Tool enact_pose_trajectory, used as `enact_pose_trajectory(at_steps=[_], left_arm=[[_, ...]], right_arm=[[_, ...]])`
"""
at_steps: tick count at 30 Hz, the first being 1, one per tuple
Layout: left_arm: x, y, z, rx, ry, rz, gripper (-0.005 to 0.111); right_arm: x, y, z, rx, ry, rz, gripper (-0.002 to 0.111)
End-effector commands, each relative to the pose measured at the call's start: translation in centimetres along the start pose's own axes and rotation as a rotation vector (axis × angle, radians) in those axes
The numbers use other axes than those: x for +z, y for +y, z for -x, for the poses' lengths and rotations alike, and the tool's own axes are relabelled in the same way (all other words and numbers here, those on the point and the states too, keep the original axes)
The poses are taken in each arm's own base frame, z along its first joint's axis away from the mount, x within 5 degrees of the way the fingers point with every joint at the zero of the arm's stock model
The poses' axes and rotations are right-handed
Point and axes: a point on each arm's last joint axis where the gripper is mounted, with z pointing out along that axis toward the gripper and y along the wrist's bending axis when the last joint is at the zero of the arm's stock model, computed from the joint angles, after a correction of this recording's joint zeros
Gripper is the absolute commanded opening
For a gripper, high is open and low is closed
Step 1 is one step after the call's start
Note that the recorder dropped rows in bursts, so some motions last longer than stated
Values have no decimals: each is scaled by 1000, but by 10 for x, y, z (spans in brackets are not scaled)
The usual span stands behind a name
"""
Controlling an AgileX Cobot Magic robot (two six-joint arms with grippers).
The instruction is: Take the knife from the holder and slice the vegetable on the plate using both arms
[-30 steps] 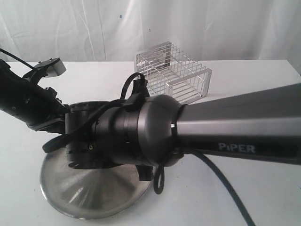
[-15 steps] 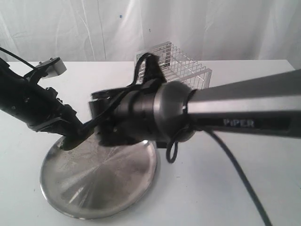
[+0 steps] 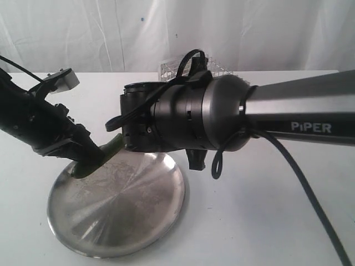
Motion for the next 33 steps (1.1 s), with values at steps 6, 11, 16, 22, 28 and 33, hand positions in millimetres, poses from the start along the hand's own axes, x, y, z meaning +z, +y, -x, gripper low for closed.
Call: enact_pose_trajectory(at_steps=[6,11,16,22,28,33], left_arm=[[-2,-6,-4,19,10,-27,0],[10,-1,-23,3,50,-29,0],[25,9,-43,-35,22,20,0],[41,16,-52,-57,-45,4,0],[61,30,-58,-121,-4,7,11],[73,39,-62,-161,25,11,30]], right_arm=[[-3,1,-4,59,6,46,0],[-6,8,-9,155,18,138,0],[-11,12,-17,200,25,217,0],[-18,13,-21,244,18,285,0],[-21,21,-21,278,29,384,0],[-23,25,-20,301,35,440,0]])
